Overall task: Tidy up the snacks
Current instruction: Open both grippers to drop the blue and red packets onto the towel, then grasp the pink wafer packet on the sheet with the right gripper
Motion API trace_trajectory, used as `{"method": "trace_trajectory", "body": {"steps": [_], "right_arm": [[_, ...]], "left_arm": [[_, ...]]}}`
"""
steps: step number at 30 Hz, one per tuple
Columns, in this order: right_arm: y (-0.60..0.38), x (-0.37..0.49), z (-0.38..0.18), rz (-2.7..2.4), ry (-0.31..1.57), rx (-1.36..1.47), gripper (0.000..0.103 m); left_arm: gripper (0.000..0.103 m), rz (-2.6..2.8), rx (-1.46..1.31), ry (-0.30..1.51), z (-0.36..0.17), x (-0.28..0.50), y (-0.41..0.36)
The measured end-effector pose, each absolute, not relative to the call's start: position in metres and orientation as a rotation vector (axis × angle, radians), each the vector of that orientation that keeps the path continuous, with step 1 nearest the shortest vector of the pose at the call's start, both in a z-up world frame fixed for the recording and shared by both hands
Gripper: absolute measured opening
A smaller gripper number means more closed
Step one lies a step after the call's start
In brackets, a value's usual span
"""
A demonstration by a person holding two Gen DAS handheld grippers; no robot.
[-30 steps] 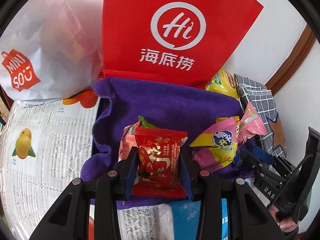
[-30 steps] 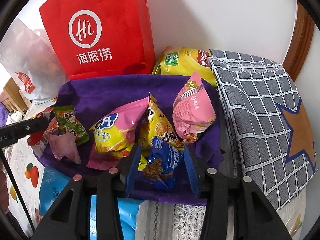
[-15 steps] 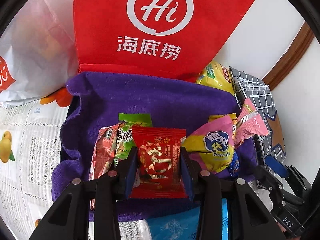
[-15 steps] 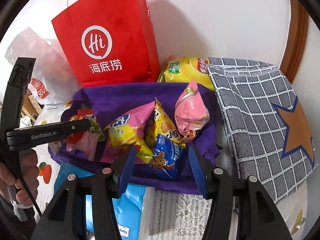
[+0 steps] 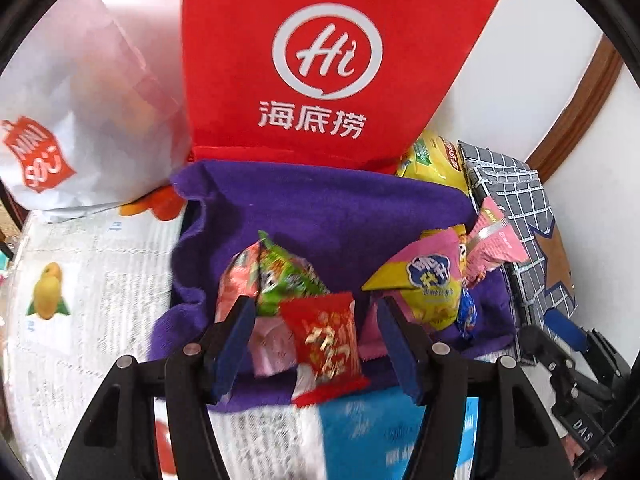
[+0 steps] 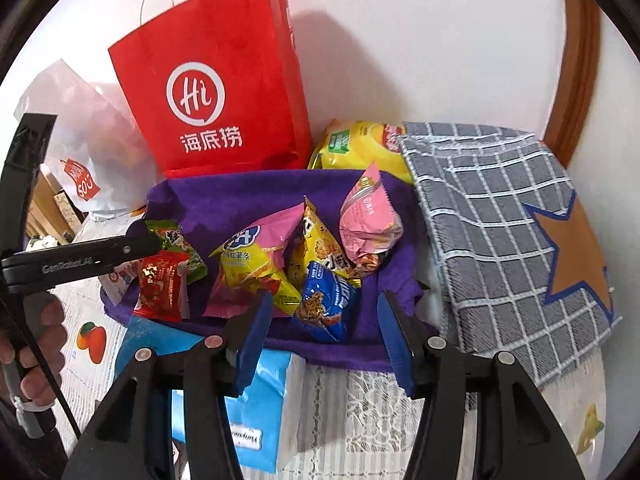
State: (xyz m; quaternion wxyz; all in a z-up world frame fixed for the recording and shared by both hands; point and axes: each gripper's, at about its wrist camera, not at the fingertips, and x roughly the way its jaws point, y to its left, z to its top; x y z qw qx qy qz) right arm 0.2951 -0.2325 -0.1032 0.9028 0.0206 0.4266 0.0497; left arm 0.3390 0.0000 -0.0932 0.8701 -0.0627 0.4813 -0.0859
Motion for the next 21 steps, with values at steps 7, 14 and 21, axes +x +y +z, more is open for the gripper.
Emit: {"method": "trace_trajectory", "body": {"steps": [7, 14, 21], "right_arm": [[-0.225, 0.258, -0.081, 0.080, 0.831, 0.035, 0.054], [-0.209, 0.223, -0.075, 0.102, 0.857, 0.027, 0.054], [-0.176, 0.188, -0.095, 0.187, 0.892, 0.009, 0.058]], "left_arm": [[0.061, -0.120, -0.091, 0.960, -0.068, 0.293, 0.018], [0.061, -0.081, -0.104, 0.953, -0.060, 0.248, 0.042], [0.061, -0.040, -0.133, 0.980, -0.076, 0.207, 0.069]]}}
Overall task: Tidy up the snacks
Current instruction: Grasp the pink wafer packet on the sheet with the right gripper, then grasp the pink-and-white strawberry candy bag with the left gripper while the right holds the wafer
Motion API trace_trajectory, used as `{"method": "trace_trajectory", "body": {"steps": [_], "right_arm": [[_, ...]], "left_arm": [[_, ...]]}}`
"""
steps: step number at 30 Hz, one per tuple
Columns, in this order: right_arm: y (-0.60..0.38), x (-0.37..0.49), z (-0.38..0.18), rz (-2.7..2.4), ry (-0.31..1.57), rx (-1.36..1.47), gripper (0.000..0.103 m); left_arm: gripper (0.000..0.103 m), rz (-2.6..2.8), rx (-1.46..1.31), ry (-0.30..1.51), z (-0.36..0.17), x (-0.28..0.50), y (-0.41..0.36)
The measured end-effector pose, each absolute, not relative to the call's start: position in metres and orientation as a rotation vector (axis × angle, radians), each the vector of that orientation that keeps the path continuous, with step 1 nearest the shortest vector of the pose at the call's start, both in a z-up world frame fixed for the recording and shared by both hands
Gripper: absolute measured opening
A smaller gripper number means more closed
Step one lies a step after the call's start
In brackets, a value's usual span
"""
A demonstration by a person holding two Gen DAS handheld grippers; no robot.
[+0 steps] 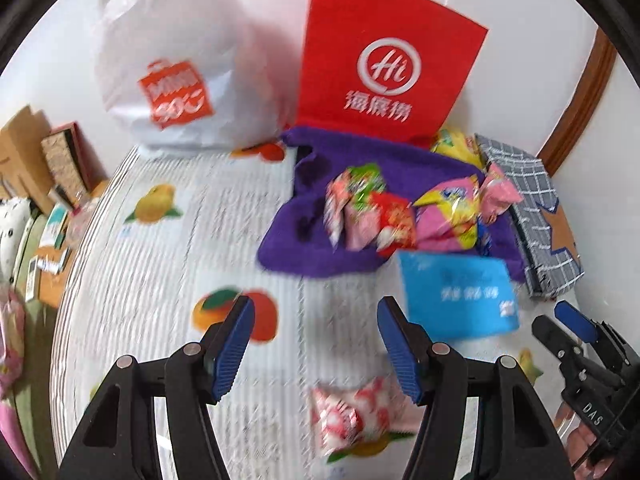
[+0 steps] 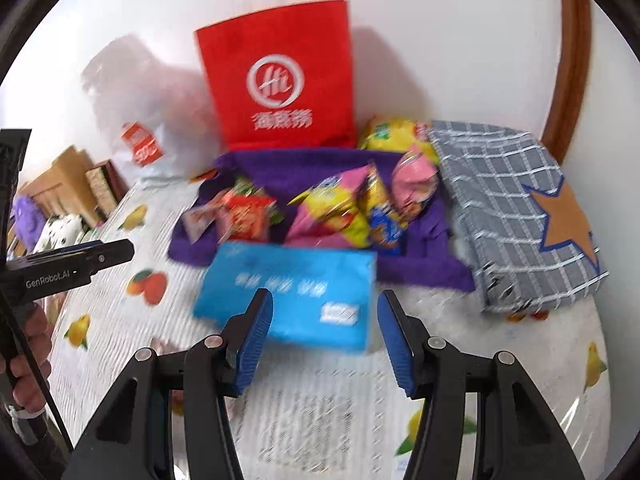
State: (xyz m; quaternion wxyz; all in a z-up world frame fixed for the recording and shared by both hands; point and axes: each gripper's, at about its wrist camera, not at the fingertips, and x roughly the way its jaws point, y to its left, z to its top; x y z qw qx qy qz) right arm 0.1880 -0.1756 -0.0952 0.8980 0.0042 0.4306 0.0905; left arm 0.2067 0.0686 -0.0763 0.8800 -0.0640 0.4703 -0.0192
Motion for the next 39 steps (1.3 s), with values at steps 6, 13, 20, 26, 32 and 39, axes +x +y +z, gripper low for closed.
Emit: {"method": "trace_trajectory", "body": {"steps": [6, 13, 20, 26, 32, 39], "right_arm": [[-0.145, 0.170, -0.121, 0.241, 0.952, -0.007, 0.058], [-0.113, 0.164, -0.151, 0.269, 1.008, -0.023, 0.058], [-0.094, 0.172, -0.174, 0.261, 1.047, -0.035, 0.058], [-0.087, 0.184, -0.194, 0.232, 1.075, -0.035, 0.058], [-0.090, 0.181, -0.191, 0.256, 1.049, -0.080, 0.035], [-0.119, 0.161, -0.175, 0.265, 1.002, -0.059, 0.034]], "left_arm": [[0.062, -0.018, -0.150, 1.002, -0.097, 0.175, 0.093], [0.062, 0.018, -0.165, 1.035, -0.122, 0.154, 0.120], [0.062, 0.022, -0.190, 1.044, -0.136, 0.142, 0.139], [0.062, 0.021, -0.185, 1.051, -0.139, 0.138, 0.141], [0.061, 0.017, -0.168, 1.047, -0.135, 0.135, 0.134], [0.061, -0.019, -0.187, 1.076, -0.142, 0.140, 0.112]]}}
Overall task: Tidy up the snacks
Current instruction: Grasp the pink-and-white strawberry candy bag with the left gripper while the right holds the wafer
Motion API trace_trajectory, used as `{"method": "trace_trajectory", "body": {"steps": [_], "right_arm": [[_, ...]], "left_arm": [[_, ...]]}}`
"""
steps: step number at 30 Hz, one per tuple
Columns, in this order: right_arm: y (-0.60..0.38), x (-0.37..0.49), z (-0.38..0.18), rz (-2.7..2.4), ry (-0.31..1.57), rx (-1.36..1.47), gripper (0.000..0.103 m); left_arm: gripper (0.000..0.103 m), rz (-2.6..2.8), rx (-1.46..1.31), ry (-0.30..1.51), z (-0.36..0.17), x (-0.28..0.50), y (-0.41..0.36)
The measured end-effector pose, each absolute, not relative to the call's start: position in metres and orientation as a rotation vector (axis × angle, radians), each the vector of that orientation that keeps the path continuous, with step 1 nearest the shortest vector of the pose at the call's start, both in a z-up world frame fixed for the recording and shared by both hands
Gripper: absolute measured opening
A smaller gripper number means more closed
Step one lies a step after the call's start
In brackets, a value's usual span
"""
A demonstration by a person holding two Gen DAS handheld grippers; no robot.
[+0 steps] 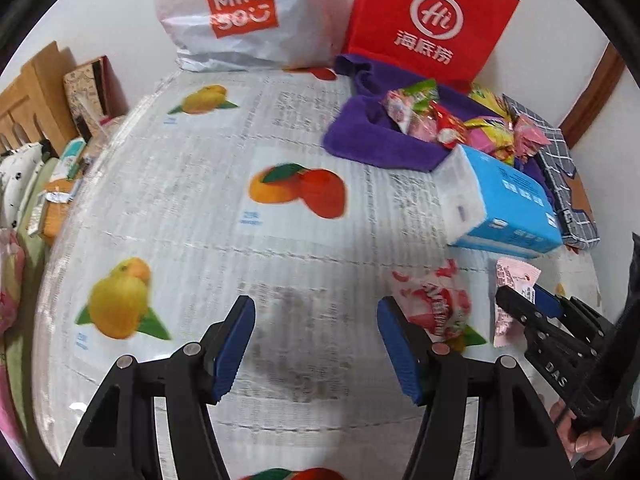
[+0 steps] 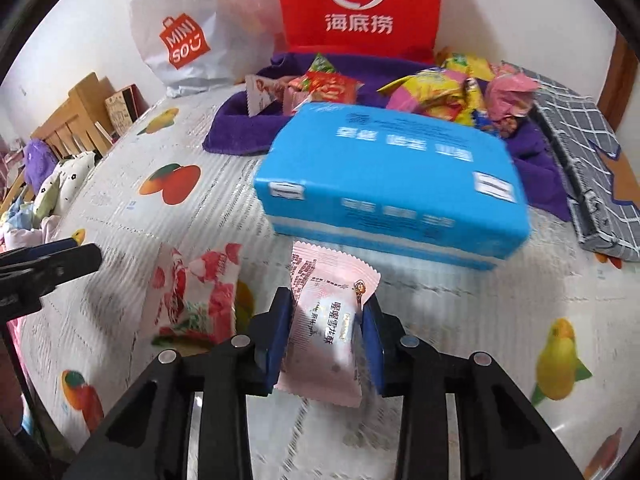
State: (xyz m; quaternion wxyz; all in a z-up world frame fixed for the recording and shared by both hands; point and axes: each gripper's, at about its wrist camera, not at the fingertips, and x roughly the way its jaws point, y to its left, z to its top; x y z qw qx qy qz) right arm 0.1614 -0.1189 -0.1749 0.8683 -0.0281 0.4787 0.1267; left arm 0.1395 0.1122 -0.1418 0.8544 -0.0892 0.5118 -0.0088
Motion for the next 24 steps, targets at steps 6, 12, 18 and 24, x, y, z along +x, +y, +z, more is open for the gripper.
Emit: {"method": "trace_trajectory", "body": {"steps": [6, 12, 18, 24], "right_arm": [[-0.163, 0.144, -0.165, 0.221, 0.964, -0.050, 0.035], [-0.205, 0.140, -0.164, 0.148, 0.955, -0.026, 0.035], [-0.230, 0.138, -0.164, 0.102, 0.951, 0.004, 0.035], [-0.237, 0.135, -0.172, 0.086, 0.965, 0.011, 0.035]], "left_arm": [[0.062, -0.067, -0.231, 1.114, -0.158, 0.144, 0.093], [0.063, -0.156, -0.345, 1.128, -0.171, 0.150, 0.084], [0.078, -0.169, -0.324, 1.115, -0.172, 0.156, 0.069], [0.080, -0.138, -0.230, 1.108, -0.173, 0.164, 0.043]]}}
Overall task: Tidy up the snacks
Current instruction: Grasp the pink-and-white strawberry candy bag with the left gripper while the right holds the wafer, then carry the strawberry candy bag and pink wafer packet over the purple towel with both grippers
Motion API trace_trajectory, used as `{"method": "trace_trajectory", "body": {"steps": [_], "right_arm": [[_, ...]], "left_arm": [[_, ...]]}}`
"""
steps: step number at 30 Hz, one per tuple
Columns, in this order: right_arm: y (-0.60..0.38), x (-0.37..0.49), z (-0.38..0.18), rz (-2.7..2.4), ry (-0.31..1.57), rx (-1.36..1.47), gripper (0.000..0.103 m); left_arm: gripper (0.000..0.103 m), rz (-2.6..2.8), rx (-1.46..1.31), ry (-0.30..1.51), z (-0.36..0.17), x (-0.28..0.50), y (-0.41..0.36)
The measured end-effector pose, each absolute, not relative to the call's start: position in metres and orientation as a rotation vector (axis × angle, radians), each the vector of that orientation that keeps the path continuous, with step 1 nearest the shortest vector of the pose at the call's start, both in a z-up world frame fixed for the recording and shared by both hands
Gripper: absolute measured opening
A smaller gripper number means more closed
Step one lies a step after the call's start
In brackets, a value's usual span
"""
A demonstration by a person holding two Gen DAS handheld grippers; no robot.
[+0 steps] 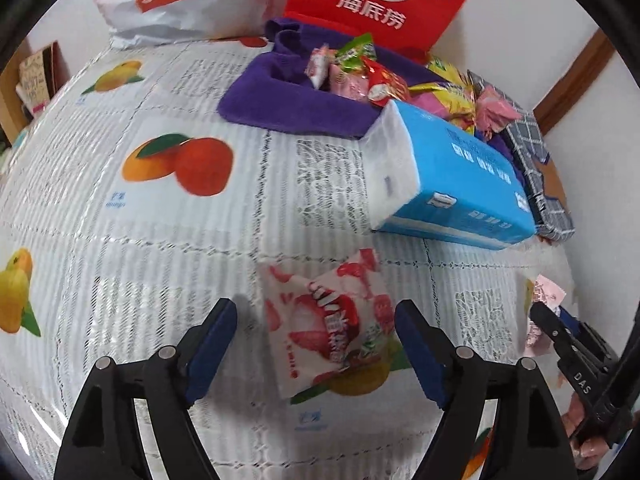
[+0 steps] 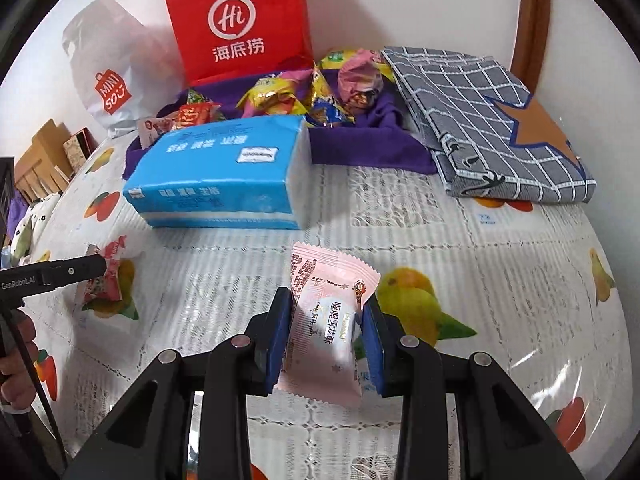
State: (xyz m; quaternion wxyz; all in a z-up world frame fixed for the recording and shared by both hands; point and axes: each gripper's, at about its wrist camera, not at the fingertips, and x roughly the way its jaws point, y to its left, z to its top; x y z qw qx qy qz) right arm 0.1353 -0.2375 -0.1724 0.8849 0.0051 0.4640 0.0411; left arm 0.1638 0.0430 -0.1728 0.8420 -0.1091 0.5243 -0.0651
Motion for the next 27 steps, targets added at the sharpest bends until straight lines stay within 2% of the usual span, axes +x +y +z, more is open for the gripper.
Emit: {"method": "trace_trajectory", "body": {"steps": [6, 8, 11, 16, 20, 23, 27], "right_arm": [[-0.237, 0.135, -0.179, 0.091, 0.984, 0.009, 0.035], [-0.235, 0.135, -0.181, 0.096, 0.986, 0.003, 0.034], [-0.232, 0.136, -0.182, 0.104, 0.987, -0.002, 0.034], [-0.228, 0.140, -0.187, 0.120, 0.990, -0.004, 0.035], [-0.231, 0.138, -0.192, 0.124, 0.999, -0.007, 0.040], [-0.235, 0.133, -0.192, 0.120, 1.011, 0.004, 0.053], [-0.229, 0.130, -0.196, 0.101, 0.993, -0.044, 0.052]], "left_arm": [[0.077, -0.050, -0.077, 1.072, -0.177, 0.166, 0.012], [0.068, -0.025, -0.022, 1.047, -0.178, 0.165, 0.005], [0.063, -0.034, 0.025, 1.032, -0.178, 0.166, 0.002], [0.063, -0.063, 0.012, 1.013, -0.176, 0.161, 0.013], [0.064, -0.060, 0.030, 1.007, -0.177, 0.159, 0.010], [0.062, -0.060, 0.001, 1.007, -0.175, 0.159, 0.013], [0.061, -0.075, -0.019, 1.012, -0.175, 0.159, 0.014]]}}
